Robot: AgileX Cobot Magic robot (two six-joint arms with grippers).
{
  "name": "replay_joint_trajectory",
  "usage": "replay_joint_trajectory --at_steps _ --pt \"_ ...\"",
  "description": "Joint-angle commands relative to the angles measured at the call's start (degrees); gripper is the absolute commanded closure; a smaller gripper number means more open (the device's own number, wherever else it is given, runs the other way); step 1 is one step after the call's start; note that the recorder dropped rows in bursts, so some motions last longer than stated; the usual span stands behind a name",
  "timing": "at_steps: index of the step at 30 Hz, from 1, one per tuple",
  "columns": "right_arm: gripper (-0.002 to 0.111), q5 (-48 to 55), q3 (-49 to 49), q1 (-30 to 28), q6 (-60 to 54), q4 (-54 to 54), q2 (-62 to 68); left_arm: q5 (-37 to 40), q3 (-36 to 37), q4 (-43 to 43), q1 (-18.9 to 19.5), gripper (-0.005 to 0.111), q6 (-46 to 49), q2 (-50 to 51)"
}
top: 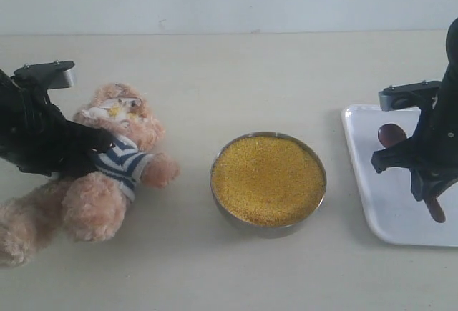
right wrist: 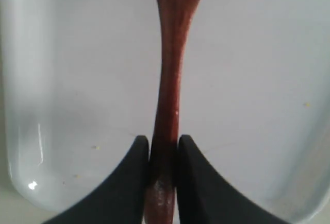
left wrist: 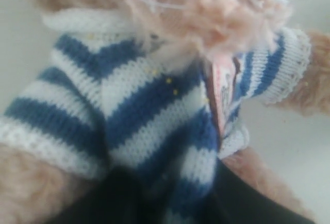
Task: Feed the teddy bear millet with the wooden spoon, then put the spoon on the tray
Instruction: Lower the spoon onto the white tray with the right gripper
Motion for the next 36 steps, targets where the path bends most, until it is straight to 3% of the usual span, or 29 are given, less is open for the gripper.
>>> replay_joint_trajectory --at_steps 1,29,33,36 --pt "0.109 -1.82 0.22 -0.47 0.12 -0.04 1.2 -2.16 -0.02 -0.47 0.09 0.103 1.06 2.09" --pt "0.108 -6.39 0.25 -0.56 1.16 -0.31 4.72 -2.3 -0.02 -1.51 0.09 0.103 2.34 4.08" --pt "0.096 -6.95 0.25 -0.56 1.88 -0.31 4.72 -2.3 -0.02 -1.51 0.09 0.103 2.34 4.08" --pt "0.08 -6.95 0.25 -0.56 2.41 -0.31 4.72 -2.3 -0.02 -1.51 0.09 0.103 2.34 4.08"
